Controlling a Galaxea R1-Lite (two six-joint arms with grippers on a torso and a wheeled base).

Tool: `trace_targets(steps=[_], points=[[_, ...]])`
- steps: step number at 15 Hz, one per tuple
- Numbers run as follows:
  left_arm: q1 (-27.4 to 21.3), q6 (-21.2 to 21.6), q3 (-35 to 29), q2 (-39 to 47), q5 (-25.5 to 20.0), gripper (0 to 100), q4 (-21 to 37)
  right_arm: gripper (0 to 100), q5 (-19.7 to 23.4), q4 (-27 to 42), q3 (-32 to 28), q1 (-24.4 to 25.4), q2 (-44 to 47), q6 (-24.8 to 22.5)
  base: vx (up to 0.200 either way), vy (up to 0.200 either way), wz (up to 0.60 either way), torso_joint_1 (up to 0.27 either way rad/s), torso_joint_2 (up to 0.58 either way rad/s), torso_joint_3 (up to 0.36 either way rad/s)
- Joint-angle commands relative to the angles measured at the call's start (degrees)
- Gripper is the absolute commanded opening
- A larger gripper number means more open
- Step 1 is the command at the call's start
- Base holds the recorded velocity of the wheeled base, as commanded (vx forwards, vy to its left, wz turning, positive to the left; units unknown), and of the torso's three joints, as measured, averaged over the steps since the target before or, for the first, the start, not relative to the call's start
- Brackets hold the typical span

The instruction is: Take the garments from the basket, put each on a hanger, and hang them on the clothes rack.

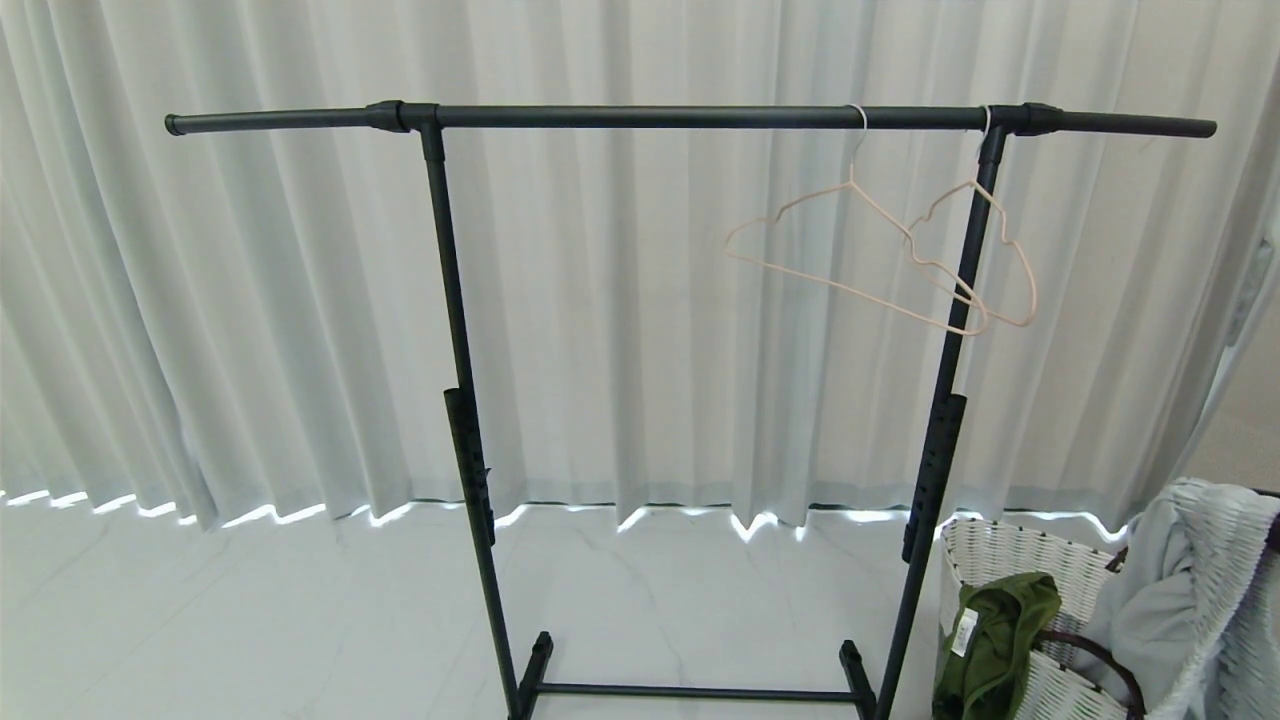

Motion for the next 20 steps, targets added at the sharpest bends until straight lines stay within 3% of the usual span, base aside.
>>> trace_targets(steps=[1,3,5,8,10,14,18,20], points=[[-0.9,-6.2,-19.7,10.0,-2.1,100,-0.6,0,0.0,-2.8,-0.6,2.4,4.1,0.1,0.000,0.000,0.00,0.000,0.00,0.000],[-1.4,-2.4,-23.5,18.4,-5.8,100,-0.7,0,0.0,-6.5,-2.1,4.3,6.5,2.1,0.000,0.000,0.00,0.000,0.00,0.000],[-1.6,-2.4,-29.6,29.4,-13.8,100,-0.8,0,0.0,-8.1,-4.0,6.5,8.0,5.9,0.000,0.000,0.00,0.000,0.00,0.000],[-3.7,-2.4,-40.7,45.0,-20.5,100,-0.8,0,0.1,-8.2,-6.3,7.4,9.0,7.7,0.000,0.000,0.00,0.000,0.00,0.000],[-11.2,-2.6,-45.6,53.1,-19.8,100,-0.9,0,0.1,-8.2,-8.0,9.0,9.1,8.2,0.000,0.000,0.00,0.000,0.00,0.000],[-27.6,-3.0,-53.8,68.6,-3.1,100,-1.2,0,0.1,-10.5,-10.3,9.8,11.5,8.2,0.000,0.000,0.00,0.000,0.00,0.000],[-40.9,-3.1,-51.9,76.6,-2.9,100,-3.5,0,0.1,-15.3,-9.2,12.2,12.6,8.1,0.000,0.000,0.00,0.000,0.00,0.000],[-44.7,-3.1,-49.9,78.5,-2.9,100,-6.9,0,0.1,-15.5,-9.0,13.0,12.3,8.1,0.000,0.000,0.00,0.000,0.00,0.000]])
